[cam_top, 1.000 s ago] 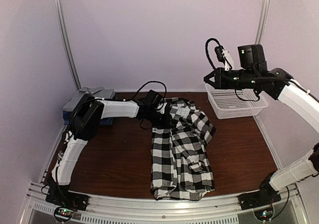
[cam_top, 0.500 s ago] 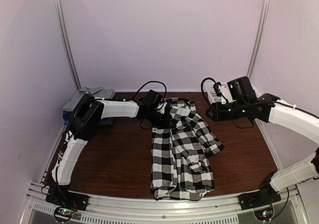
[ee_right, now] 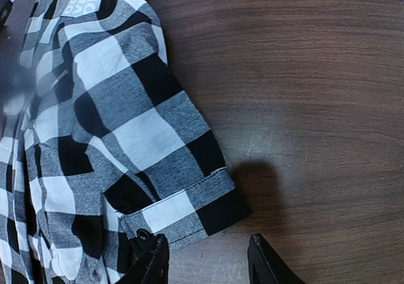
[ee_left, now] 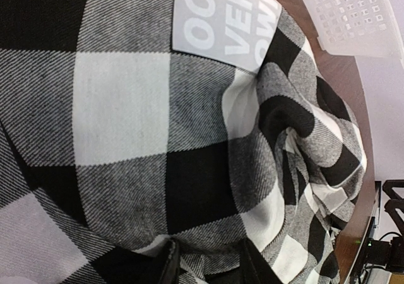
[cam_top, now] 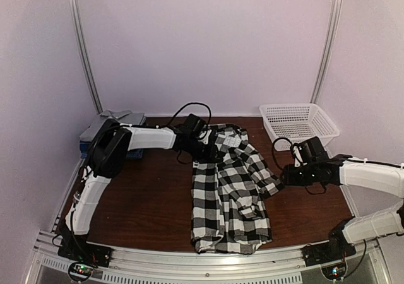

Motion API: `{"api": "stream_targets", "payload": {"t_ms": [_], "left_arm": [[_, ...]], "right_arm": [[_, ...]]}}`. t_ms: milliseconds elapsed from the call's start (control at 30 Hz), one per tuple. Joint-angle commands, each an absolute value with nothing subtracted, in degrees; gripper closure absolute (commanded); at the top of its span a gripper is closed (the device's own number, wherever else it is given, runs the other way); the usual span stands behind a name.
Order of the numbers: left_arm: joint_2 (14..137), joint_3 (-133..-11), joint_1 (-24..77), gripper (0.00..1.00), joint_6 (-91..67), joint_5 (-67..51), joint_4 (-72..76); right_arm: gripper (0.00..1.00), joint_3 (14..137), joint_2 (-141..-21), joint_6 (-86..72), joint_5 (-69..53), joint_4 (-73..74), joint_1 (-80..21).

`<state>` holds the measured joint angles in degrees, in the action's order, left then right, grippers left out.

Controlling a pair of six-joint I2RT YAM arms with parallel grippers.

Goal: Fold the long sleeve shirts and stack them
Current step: Smooth out the rectangle-folded shirt at the center of the board.

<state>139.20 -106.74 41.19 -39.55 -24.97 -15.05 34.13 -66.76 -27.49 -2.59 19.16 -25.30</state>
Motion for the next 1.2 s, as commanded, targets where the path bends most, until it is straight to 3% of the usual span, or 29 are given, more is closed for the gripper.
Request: {"api": "stream_targets", "payload": {"t_ms": [0,900,1033,1167], "left_arm": [[138.52,-107.86,40.35,0.66,-38.49,-25.10,-15.28],[138.52,-108.06,40.17,0.66,-38.75,-25.73,-14.45],[138.52,-108.19,40.17,0.66,-38.73,-25.75,-14.43],[138.56,-108.41,40.10,0.66,-38.88,-25.84,-14.31]], "right_arm": [[0.54,32.45,-70.21,-28.00,-3.21,11.54,-23.25],[0.51,34.39,-84.27,-26.59,2.97,11.86,-25.71],[0.58,34.83,-85.99,-27.17,2.73,11.62,-27.38],[0.74,35.23,-85.66,-27.71,3.54,13.51,-28.45]]}}
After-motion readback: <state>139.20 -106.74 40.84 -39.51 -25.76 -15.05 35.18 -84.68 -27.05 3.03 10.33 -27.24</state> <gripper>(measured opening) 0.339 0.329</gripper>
